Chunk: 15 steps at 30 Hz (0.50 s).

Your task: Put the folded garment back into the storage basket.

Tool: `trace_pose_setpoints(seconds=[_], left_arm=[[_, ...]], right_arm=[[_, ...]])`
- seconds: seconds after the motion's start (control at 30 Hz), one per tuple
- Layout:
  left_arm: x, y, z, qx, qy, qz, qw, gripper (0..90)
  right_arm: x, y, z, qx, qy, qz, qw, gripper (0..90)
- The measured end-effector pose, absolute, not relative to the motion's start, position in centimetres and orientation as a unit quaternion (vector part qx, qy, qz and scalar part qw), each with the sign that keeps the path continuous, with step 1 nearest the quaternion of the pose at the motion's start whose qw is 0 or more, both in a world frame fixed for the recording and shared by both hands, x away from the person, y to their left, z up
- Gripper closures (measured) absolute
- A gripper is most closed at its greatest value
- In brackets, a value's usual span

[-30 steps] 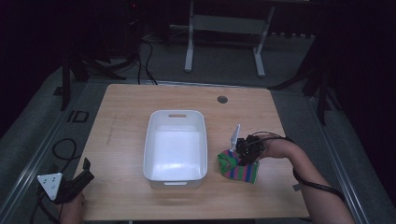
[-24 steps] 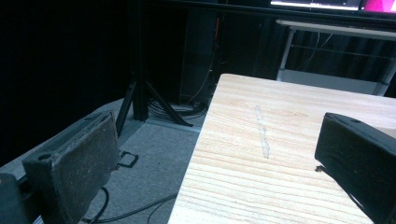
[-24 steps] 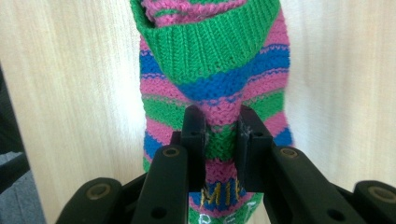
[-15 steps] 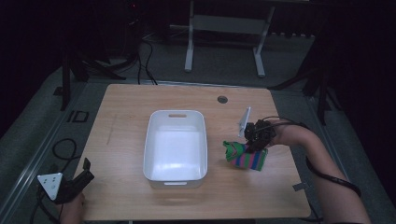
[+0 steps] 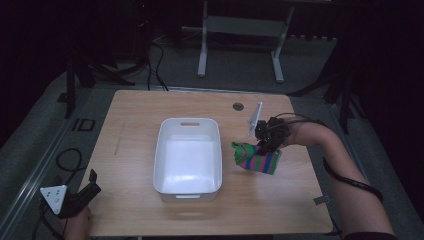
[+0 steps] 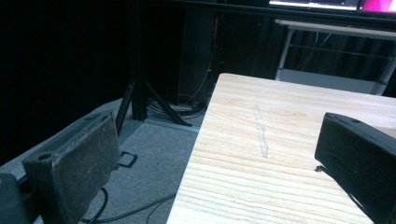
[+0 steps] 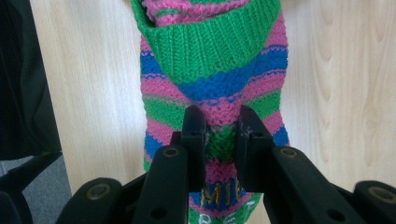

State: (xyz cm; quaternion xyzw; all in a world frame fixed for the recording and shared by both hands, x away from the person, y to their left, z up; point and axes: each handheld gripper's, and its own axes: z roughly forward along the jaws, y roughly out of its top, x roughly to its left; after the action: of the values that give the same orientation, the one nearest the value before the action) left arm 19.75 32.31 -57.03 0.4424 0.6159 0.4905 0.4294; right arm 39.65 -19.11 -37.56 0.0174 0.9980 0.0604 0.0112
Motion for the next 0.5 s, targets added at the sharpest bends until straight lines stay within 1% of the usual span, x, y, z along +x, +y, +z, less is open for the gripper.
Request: trace_pose_setpoints(seconds=[0.03, 0.07, 0.5], left_arm=[[19.7, 32.3, -57.0, 0.442, 0.616, 0.490, 0.429, 0.4], [19.7, 32.3, -57.0, 0.442, 0.616, 0.490, 0.429, 0.4], [19.7, 32.4, -57.0, 0.442, 0.615, 0.489, 0.433, 0.4]], right_arm=[[39.7, -19.1, -37.6, 0.017, 0.998, 0.060, 0.011, 75.8], [39.7, -17.8, -36.9, 0.008, 0.998, 0.061, 0.014, 75.8], [39.2, -12.1, -34.8, -0.030, 0.998, 0.055, 0.020, 75.8]])
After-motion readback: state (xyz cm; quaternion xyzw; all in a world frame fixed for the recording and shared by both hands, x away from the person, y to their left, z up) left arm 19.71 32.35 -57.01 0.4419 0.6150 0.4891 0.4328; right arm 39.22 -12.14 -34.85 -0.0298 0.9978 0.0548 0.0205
